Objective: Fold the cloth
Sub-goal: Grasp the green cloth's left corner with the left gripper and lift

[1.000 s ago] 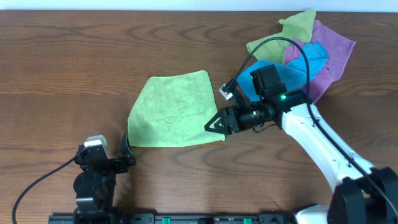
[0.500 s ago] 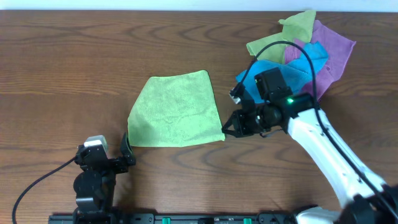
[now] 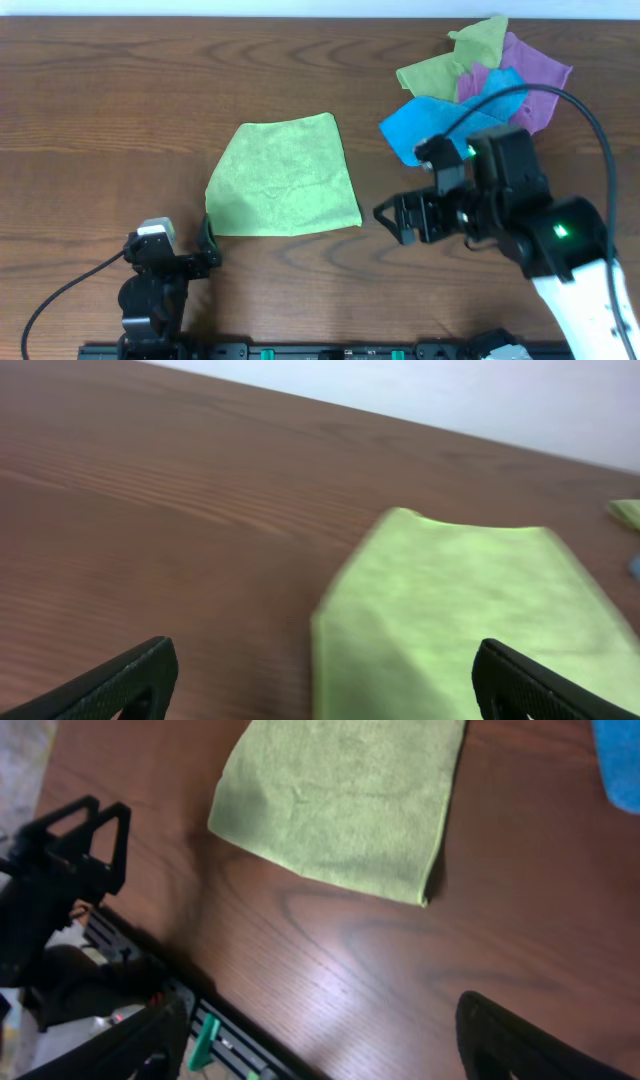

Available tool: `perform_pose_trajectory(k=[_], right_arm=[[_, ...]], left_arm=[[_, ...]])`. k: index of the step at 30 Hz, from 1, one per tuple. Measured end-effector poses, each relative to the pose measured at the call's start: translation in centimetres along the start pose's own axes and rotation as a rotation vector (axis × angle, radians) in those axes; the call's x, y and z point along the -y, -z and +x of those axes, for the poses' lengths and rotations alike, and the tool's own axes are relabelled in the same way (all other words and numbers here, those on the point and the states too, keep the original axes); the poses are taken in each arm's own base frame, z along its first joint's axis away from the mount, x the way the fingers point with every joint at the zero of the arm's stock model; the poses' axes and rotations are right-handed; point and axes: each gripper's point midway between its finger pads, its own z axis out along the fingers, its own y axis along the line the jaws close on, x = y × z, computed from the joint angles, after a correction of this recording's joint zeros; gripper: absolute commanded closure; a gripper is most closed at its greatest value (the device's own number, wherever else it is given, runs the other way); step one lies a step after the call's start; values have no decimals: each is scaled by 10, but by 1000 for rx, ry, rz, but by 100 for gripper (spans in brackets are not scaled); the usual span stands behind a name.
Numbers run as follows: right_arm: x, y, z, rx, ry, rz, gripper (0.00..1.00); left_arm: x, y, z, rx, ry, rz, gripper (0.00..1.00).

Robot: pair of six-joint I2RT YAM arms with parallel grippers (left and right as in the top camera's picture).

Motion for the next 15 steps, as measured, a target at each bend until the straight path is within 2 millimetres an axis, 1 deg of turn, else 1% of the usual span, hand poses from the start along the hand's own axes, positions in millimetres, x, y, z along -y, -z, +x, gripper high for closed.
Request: perform_pose_trajectory(k=[1, 5, 7, 9, 10, 12, 15], right_arm=[[-1, 4, 2, 8, 3, 1, 8], [-10, 26, 12, 58, 28, -11, 2], [-16, 35, 15, 86, 44, -25, 2], [-20, 41, 17, 108, 58, -41, 6], [-22, 44, 18, 119, 65, -47, 6], [-25, 48, 20, 132, 70, -55, 1], [-28, 52, 20, 149, 80, -65, 1]], left_arm=[[4, 0, 1, -6, 19, 26, 5], [39, 5, 9, -75, 208, 223, 4], [54, 9, 12, -119, 292, 306, 5], [62, 12, 14, -148, 358, 348, 5], [65, 13, 15, -165, 397, 366, 5], [71, 16, 15, -195, 475, 397, 5], [80, 20, 17, -243, 584, 437, 5]])
